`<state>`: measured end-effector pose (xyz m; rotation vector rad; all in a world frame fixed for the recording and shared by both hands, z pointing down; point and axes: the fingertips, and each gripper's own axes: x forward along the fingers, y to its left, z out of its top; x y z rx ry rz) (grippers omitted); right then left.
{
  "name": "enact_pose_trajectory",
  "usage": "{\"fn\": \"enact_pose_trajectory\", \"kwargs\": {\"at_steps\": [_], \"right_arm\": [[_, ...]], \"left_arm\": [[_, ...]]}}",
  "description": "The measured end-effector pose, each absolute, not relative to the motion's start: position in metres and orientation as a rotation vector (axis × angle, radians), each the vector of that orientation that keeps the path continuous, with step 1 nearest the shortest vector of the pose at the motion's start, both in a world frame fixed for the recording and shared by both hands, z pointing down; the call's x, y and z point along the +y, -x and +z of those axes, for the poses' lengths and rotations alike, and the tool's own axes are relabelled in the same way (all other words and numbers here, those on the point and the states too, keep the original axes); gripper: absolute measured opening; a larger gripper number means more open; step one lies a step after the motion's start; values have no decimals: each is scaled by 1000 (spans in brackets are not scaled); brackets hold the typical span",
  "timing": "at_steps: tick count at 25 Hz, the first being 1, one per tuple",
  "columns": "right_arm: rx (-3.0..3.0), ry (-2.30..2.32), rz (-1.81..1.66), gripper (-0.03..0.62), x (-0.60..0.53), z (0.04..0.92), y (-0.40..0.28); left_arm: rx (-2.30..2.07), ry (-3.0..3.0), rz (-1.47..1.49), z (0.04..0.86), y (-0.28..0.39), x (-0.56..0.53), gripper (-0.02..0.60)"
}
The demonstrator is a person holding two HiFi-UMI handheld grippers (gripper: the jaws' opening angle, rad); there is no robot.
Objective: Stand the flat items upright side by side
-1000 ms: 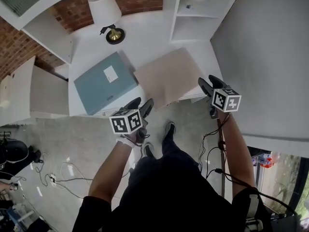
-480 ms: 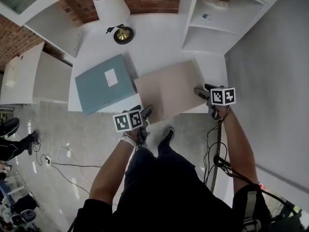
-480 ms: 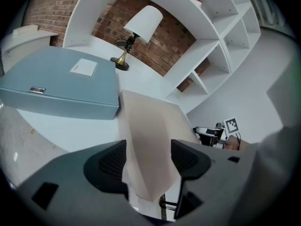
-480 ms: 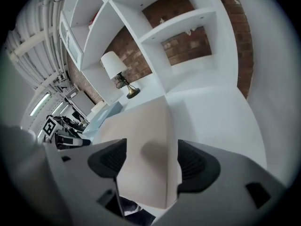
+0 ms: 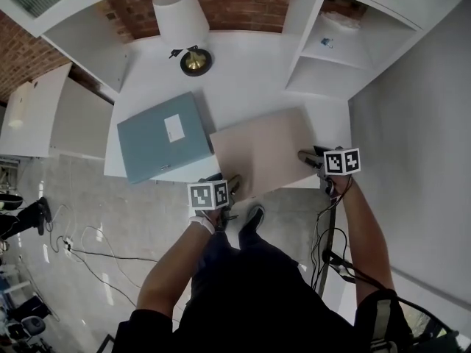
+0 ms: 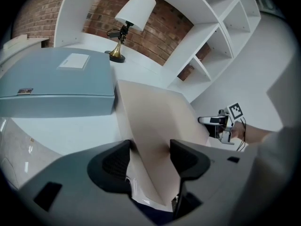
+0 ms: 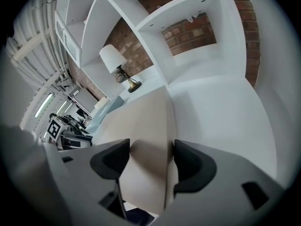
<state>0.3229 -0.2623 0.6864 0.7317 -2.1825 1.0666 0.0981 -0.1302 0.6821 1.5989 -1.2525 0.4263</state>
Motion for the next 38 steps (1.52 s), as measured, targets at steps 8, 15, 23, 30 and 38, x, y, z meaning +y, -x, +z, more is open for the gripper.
{"fn": "enact_pose_trajectory", "kwargs": {"at_steps": [8,15,23,30,38], "right_arm": [[-2190,-815,972,262,-262,637,-322],[-2143,-943,760,256,-272,576,-325],[-2098,-1107,506,239,-295,500,-319],[-2123,-1113,351,255,-280,452,-272],[-2157,-1049,274,264,-245,423,-209]], "left_arm": [[-1182,-1635,398,677,-95,-134,261],[-1098,-1691,323,670,-108,-154,262],[-958,-1771,211,667,-135,-195,262],[-871,-1801,262,674,-136,-200,262],[-837,-1818,482,673,-118,-191,264]]}}
